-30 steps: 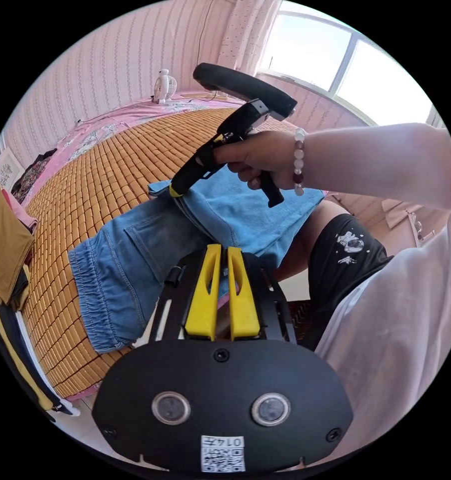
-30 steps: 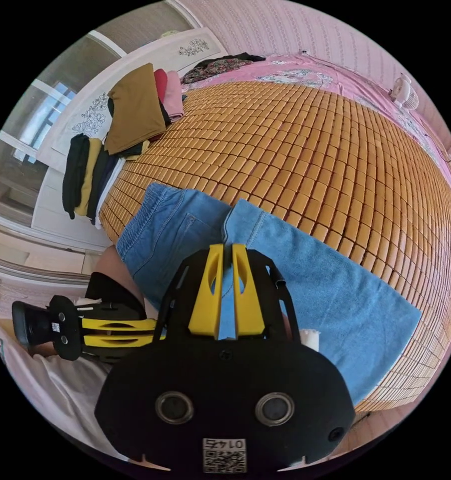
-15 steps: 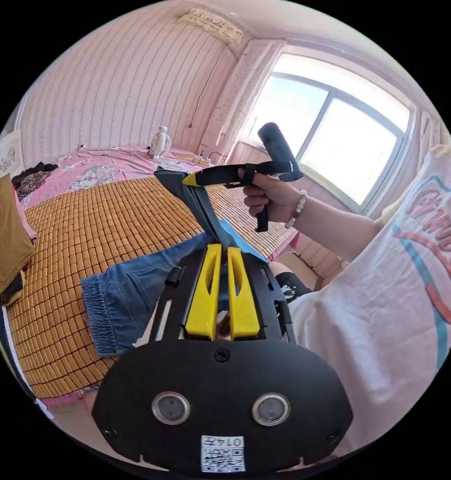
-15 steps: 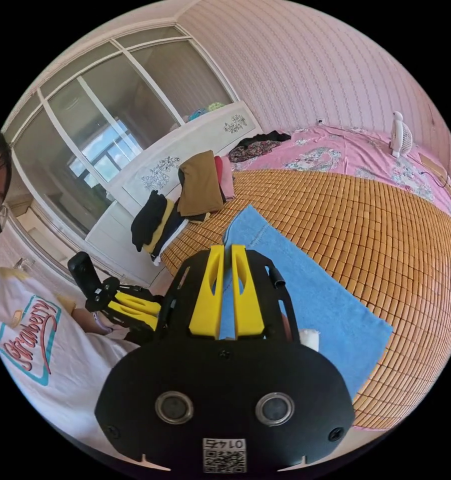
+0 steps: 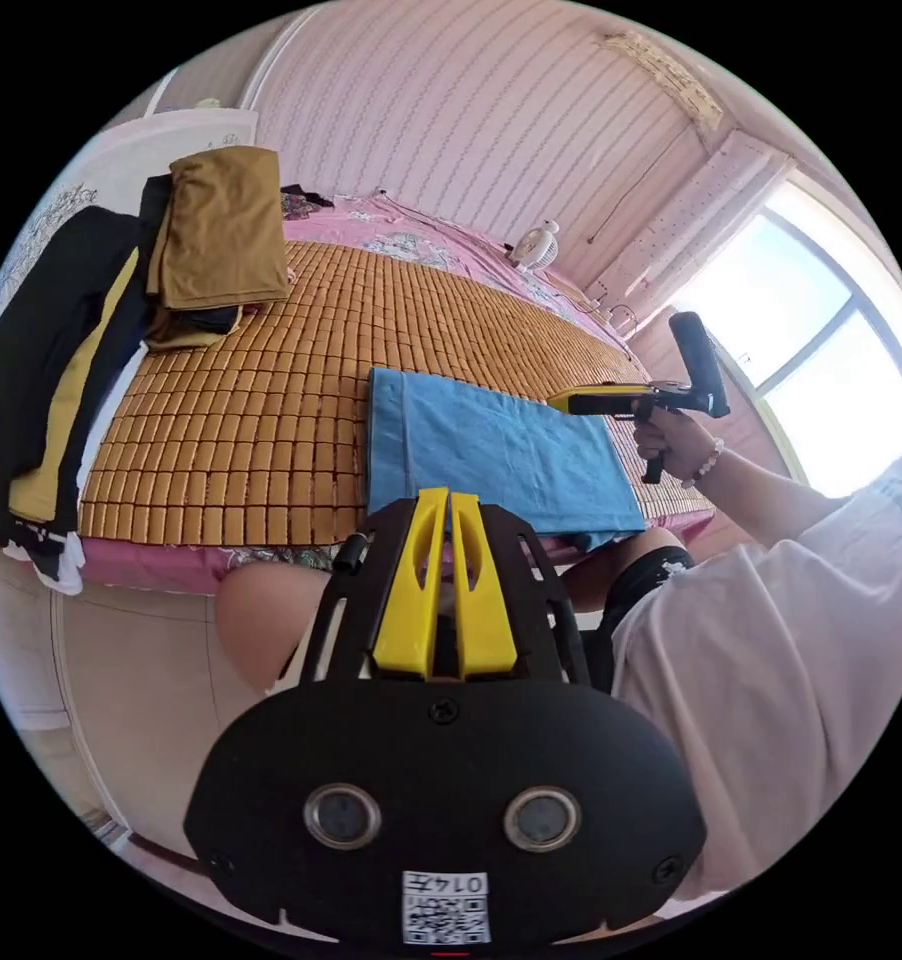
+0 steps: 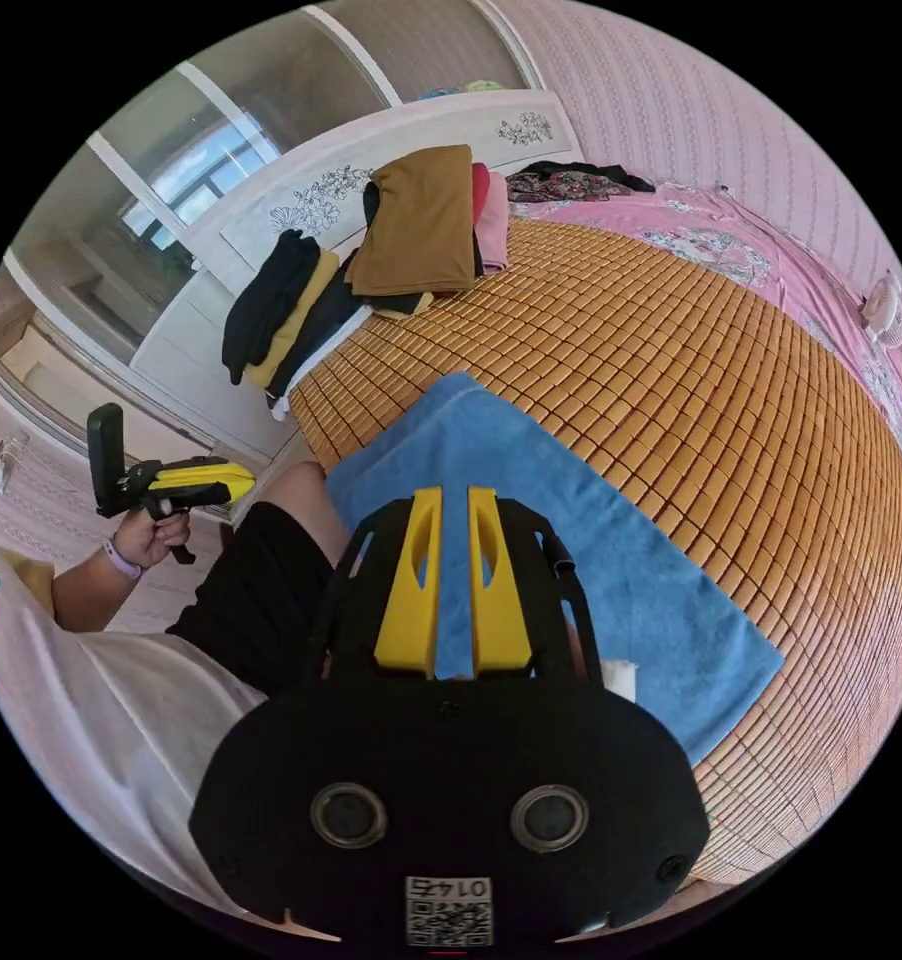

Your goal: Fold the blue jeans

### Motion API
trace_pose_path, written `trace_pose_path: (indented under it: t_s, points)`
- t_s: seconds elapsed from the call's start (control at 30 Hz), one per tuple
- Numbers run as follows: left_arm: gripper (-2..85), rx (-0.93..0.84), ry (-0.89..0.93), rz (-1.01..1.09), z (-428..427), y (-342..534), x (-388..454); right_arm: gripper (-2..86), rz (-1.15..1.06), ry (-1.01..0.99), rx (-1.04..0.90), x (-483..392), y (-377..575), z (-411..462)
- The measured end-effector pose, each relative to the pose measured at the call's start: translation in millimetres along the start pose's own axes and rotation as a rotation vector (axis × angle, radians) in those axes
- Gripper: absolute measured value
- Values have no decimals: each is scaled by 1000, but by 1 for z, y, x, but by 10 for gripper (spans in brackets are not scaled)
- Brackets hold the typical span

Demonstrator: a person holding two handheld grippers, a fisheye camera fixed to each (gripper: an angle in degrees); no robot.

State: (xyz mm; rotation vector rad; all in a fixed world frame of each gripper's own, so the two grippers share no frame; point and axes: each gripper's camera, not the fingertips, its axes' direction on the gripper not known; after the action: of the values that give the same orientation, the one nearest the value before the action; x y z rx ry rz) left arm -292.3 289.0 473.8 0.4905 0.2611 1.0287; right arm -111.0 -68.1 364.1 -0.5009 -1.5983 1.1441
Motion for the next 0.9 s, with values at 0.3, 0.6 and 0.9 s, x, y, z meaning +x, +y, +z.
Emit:
trace_pose_path:
  t_s: [0.3, 0.6, 0.9]
  points:
    - [-10, -109, 169, 549, 111, -34, 121, -1, 103, 197, -242, 12, 139, 18]
    - [-10, -335, -57, 704, 196, -43, 181, -3, -61, 361, -233, 13, 4, 46]
    - [-10, -315, 12, 632, 202, -44, 183, -7, -61, 310, -480, 56, -91, 99]
